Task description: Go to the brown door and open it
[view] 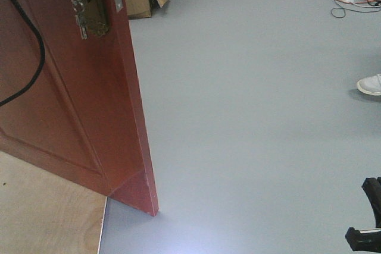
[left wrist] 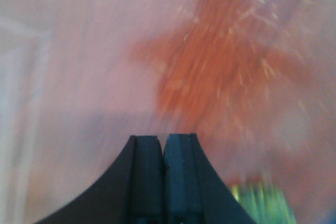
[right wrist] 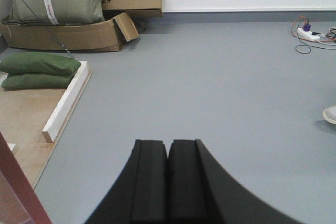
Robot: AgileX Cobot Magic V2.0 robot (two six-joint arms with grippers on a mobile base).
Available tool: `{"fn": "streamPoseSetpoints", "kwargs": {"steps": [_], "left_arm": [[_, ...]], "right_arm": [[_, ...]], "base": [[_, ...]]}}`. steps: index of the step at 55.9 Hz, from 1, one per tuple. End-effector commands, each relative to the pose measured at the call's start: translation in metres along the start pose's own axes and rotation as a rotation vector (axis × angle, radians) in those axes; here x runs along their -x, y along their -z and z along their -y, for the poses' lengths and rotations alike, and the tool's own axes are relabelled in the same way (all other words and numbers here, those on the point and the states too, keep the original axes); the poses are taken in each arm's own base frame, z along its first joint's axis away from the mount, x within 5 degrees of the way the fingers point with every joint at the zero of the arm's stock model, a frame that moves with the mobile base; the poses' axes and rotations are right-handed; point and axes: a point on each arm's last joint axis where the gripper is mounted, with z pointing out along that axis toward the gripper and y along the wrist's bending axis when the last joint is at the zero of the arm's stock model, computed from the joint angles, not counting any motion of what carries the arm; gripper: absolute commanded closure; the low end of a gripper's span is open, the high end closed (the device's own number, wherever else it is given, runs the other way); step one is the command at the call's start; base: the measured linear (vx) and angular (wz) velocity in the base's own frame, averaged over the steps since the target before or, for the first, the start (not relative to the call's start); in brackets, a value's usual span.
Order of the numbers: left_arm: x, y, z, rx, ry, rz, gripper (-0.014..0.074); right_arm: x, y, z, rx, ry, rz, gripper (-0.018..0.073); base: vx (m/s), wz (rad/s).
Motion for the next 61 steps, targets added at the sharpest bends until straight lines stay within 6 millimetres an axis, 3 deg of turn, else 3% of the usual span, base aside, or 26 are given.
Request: {"fn": "streamPoseSetpoints", "kwargs": {"steps": [1,61], "left_arm": [[0.0223,0.0154,0.0106,-0.035,0.009,0.132,0.053],[0.0223,0.0154,0.0106,-0.035,0.009,0.132,0.053]], "right_arm": [[0.0059,0.0001,0.0004,-0.003,0.01,0.079,0.0559],[0.0059,0.0001,0.0004,-0.003,0.01,0.079,0.0559]], "base": [[0.1,-0.06],[0.14,-0.05]]}}
